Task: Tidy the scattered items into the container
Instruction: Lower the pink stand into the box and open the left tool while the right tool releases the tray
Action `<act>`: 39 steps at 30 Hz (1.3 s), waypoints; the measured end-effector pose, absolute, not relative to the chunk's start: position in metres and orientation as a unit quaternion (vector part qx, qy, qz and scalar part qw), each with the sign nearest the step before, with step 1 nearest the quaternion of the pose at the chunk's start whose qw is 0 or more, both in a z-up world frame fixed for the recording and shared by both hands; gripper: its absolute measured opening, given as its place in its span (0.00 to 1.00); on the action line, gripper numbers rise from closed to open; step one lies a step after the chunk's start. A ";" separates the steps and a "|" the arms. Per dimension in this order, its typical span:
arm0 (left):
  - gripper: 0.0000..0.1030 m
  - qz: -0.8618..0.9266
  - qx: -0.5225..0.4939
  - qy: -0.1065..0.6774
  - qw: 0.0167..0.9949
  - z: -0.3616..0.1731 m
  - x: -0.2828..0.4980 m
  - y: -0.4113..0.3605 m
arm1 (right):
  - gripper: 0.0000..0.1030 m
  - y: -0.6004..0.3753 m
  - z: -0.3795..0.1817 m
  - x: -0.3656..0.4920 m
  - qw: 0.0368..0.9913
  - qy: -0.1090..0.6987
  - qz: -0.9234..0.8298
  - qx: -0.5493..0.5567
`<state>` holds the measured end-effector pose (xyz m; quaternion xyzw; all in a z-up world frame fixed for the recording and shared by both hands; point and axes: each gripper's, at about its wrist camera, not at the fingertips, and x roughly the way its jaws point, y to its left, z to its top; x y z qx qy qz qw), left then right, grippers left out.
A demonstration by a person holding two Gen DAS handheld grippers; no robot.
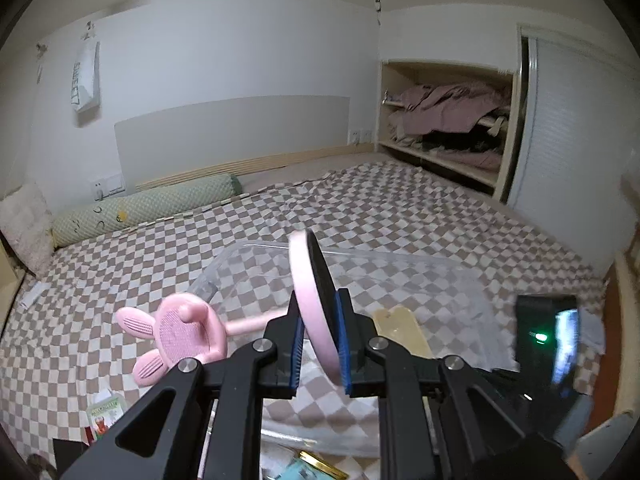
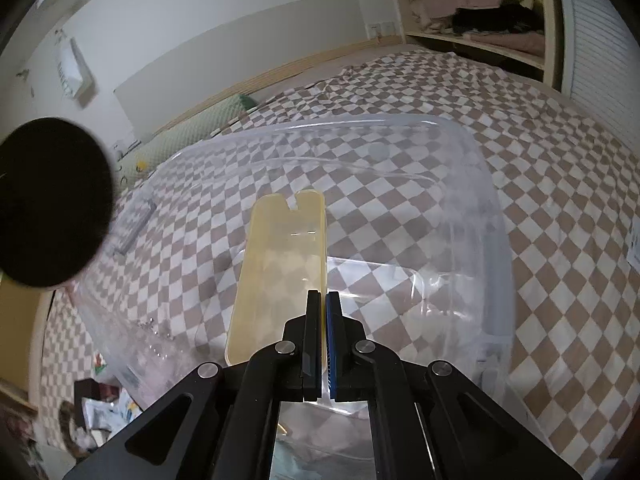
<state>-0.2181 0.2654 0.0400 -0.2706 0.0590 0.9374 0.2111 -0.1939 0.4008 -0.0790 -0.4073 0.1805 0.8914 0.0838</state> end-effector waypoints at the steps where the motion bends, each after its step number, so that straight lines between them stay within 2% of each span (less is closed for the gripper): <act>1: 0.14 0.937 -0.271 0.066 0.208 0.036 -0.221 0.269 | 0.03 0.400 -0.080 -0.195 0.083 0.178 0.891 -0.409; 4: 0.10 0.937 -0.264 0.092 0.208 0.031 -0.226 0.280 | 0.03 0.398 -0.081 -0.197 0.083 0.171 0.893 -0.409; 5: 0.03 0.938 -0.258 0.102 0.208 0.030 -0.226 0.284 | 0.03 0.398 -0.081 -0.197 0.083 0.170 0.893 -0.409; 13: 0.03 0.937 -0.258 0.113 0.207 0.025 -0.235 0.295 | 0.03 0.398 -0.082 -0.203 0.082 0.160 0.894 -0.410; 24: 0.03 0.927 -0.315 0.112 0.173 0.003 -0.248 0.282 | 0.03 0.396 -0.086 -0.206 0.074 0.174 0.887 -0.421; 39: 0.03 0.915 -0.356 0.100 0.161 -0.015 -0.259 0.277 | 0.03 0.369 -0.083 -0.216 0.065 0.120 0.888 -0.438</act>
